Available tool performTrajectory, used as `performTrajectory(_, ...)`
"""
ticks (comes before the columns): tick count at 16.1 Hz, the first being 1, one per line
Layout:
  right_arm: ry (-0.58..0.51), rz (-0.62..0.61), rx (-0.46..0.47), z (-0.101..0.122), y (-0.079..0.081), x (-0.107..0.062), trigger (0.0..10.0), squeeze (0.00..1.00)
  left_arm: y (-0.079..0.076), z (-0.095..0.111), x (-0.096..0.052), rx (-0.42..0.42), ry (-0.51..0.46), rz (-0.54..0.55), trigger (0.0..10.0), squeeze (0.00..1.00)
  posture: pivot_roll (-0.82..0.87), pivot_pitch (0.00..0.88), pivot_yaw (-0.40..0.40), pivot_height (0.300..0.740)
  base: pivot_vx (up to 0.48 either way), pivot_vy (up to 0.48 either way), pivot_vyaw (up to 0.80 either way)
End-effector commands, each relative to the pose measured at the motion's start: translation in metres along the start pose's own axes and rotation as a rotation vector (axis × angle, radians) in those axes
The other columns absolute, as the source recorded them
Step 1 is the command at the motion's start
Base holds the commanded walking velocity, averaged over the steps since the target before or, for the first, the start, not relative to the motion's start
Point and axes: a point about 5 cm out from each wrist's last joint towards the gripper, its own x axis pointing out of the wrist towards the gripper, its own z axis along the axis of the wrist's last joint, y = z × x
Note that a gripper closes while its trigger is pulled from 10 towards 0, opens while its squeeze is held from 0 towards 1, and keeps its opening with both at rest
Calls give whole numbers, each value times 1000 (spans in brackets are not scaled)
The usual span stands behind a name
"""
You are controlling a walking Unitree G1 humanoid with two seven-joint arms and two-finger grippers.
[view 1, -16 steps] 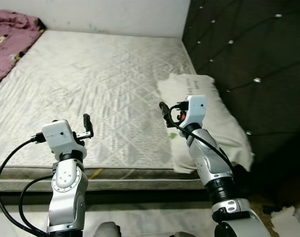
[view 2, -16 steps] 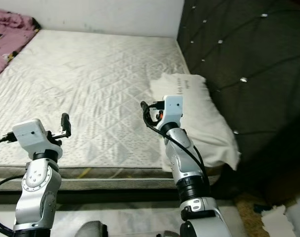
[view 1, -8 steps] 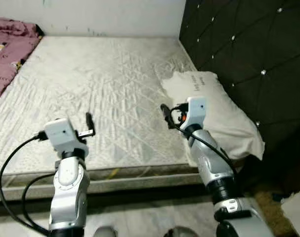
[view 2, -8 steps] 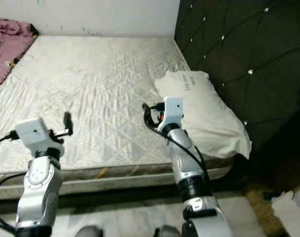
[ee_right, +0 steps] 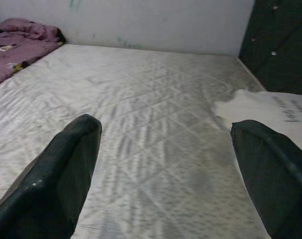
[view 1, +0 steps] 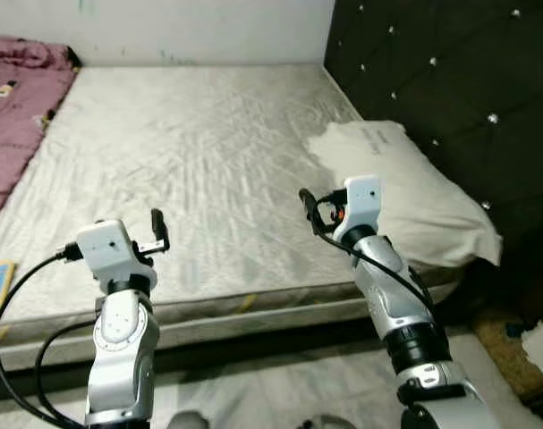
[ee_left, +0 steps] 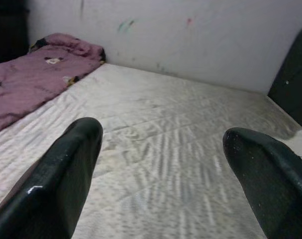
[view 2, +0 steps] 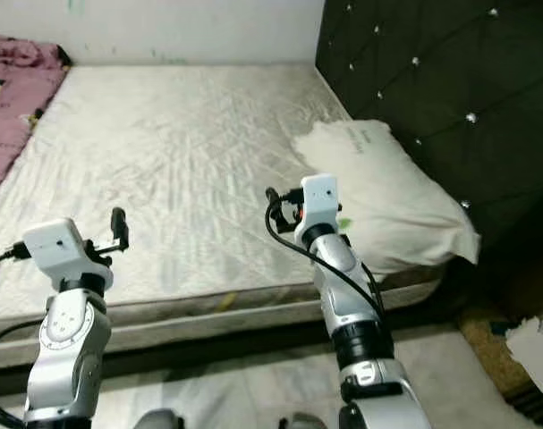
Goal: Clean up the room
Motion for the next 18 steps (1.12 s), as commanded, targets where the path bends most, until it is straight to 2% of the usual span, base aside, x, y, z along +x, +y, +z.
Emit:
performTrajectory(1, -14, 25, 13, 8, 6, 5, 10000, 0, 6, 3, 0, 25, -14, 26, 10000, 0, -17, 0, -49, 740, 0, 0, 0)
performTrajectory(5, -4, 59, 41, 6, 9, 4, 10000, 0, 4, 6, 0, 35, -34, -3, 10000, 0, -18, 0, -45, 740, 0, 0, 0)
performTrajectory(6, -10, 81, 79, 7, 11, 3, 10000, 0, 3, 7, -1, 27, -42, -14, 10000, 0, -19, 0, -44, 740, 0, 0, 0)
performTrajectory(8, -16, 76, 73, 8, 9, 3, 10000, 0, 4, 8, -1, 29, -44, -14, 10000, 0, -19, 0, -44, 740, 0, 0, 0)
performTrajectory(11, -17, 92, 8, 9, 12, 4, 10000, 0, 5, 9, -1, 27, -49, -16, 10000, 0, -15, 0, -46, 740, 265, 0, 0)
performTrajectory(15, 14, 92, 10, 6, 12, 4, 10000, 0, 5, 9, -1, 25, -53, -25, 10000, 0, -15, 0, -46, 740, 318, 0, 0)
performTrajectory(16, 19, 100, 15, 5, 13, 4, 10000, 0, 5, 9, -1, 25, -53, -26, 10000, 0, -15, 0, -46, 740, 345, 0, 0)
performTrajectory(18, 24, 156, 87, 4, 17, 3, 10000, 0, 5, 9, -1, 25, -55, -27, 10000, 0, -13, 0, -47, 740, 352, 0, 0)
